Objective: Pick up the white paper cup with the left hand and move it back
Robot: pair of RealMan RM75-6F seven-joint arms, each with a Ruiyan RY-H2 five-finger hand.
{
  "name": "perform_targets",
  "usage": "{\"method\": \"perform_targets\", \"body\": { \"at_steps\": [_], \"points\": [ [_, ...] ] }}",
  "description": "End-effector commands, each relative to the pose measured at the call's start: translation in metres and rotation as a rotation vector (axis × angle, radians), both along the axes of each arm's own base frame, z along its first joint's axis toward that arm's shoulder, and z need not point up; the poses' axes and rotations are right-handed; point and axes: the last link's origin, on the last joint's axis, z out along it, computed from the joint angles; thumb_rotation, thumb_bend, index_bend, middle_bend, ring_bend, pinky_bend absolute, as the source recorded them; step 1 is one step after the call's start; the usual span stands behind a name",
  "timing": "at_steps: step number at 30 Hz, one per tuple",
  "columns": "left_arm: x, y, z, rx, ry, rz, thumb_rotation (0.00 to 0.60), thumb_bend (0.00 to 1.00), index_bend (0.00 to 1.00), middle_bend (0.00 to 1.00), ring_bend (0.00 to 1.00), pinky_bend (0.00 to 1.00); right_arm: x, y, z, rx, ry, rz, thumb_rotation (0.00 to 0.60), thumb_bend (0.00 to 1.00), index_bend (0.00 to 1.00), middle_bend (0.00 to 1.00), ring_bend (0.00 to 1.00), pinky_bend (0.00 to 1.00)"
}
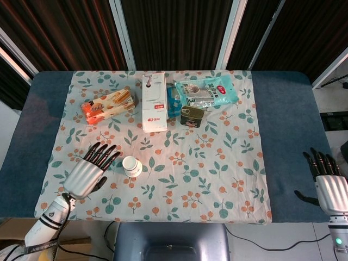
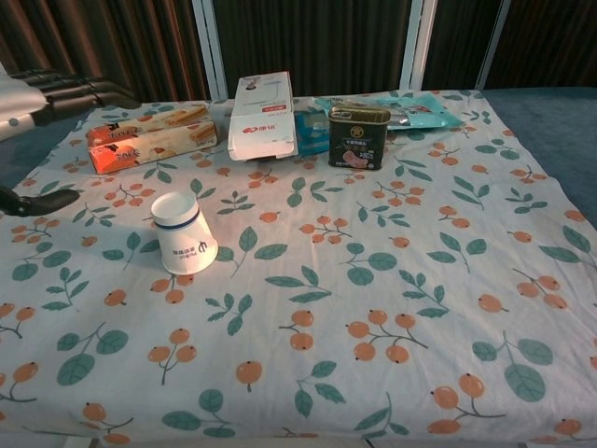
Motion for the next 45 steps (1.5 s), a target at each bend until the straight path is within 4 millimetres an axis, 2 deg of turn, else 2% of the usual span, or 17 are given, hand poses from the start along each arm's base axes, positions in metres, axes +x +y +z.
{"method": "perform_targets", "body": {
  "at_steps": [1, 5, 8, 14, 19, 26, 35, 37, 39, 41, 45],
  "points": [
    [0.034, 0.014, -0.024, -0.064, 0.025, -0.058, 0.6, 0.36, 0.0, 0.0, 0.0, 0.0, 0.0, 0.0, 0.0, -0.001, -0.003, 0.0, 0.6, 0.11, 0.0, 0.0, 0.0, 0.0],
    [0.052, 0.023, -0.044, -0.071, 0.107, -0.106, 0.6, 0.36, 0.0, 0.0, 0.0, 0.0, 0.0, 0.0, 0.0, -0.004, -0.004, 0.0, 0.6, 0.11, 0.0, 0.0, 0.0, 0.0],
    [0.058, 0.03, -0.058, -0.056, 0.191, -0.13, 0.6, 0.36, 0.0, 0.0, 0.0, 0.0, -0.001, 0.001, 0.002, -0.006, -0.004, 0.001, 0.6, 0.11, 0.0, 0.0, 0.0, 0.0],
    [0.061, 0.033, -0.086, -0.07, 0.32, -0.147, 0.6, 0.35, 0.0, 0.0, 0.0, 0.0, -0.002, 0.002, 0.004, -0.013, -0.012, -0.002, 0.6, 0.11, 0.0, 0.0, 0.0, 0.0],
    [0.052, 0.042, -0.104, -0.07, 0.4, -0.123, 0.6, 0.35, 0.0, 0.0, 0.0, 0.0, -0.001, 0.003, 0.005, -0.005, -0.004, 0.012, 0.6, 0.11, 0.0, 0.0, 0.0, 0.0],
    [0.041, 0.048, -0.113, -0.068, 0.537, -0.098, 0.6, 0.33, 0.0, 0.0, 0.0, 0.0, -0.003, 0.001, 0.008, -0.013, -0.004, 0.006, 0.6, 0.11, 0.0, 0.0, 0.0, 0.0],
    [0.037, 0.054, -0.108, 0.011, 0.683, -0.059, 0.6, 0.34, 0.0, 0.0, 0.0, 0.0, -0.009, 0.0, 0.004, -0.006, -0.011, -0.039, 0.6, 0.11, 0.0, 0.0, 0.0, 0.0],
    [0.037, 0.053, -0.108, 0.012, 0.695, -0.059, 0.6, 0.35, 0.0, 0.02, 0.0, 0.0, -0.009, -0.001, 0.002, -0.004, -0.013, -0.048, 0.6, 0.11, 0.0, 0.0, 0.0, 0.0],
    [0.037, 0.052, -0.108, 0.013, 0.702, -0.064, 0.6, 0.36, 0.01, 0.09, 0.0, 0.0, -0.01, -0.001, 0.002, -0.002, -0.015, -0.054, 0.6, 0.11, 0.0, 0.0, 0.0, 0.0],
    [0.038, 0.051, -0.108, 0.011, 0.694, -0.067, 0.6, 0.37, 0.07, 0.15, 0.0, 0.0, -0.01, -0.001, 0.001, -0.003, -0.017, -0.06, 0.6, 0.11, 0.0, 0.0, 0.0, 0.0],
    [0.04, 0.05, -0.11, 0.02, 0.669, -0.097, 0.6, 0.38, 0.26, 0.31, 0.04, 0.0, -0.011, -0.001, 0.001, -0.002, -0.02, -0.067, 0.6, 0.11, 0.0, 0.0, 0.0, 0.0]
  ]
}}
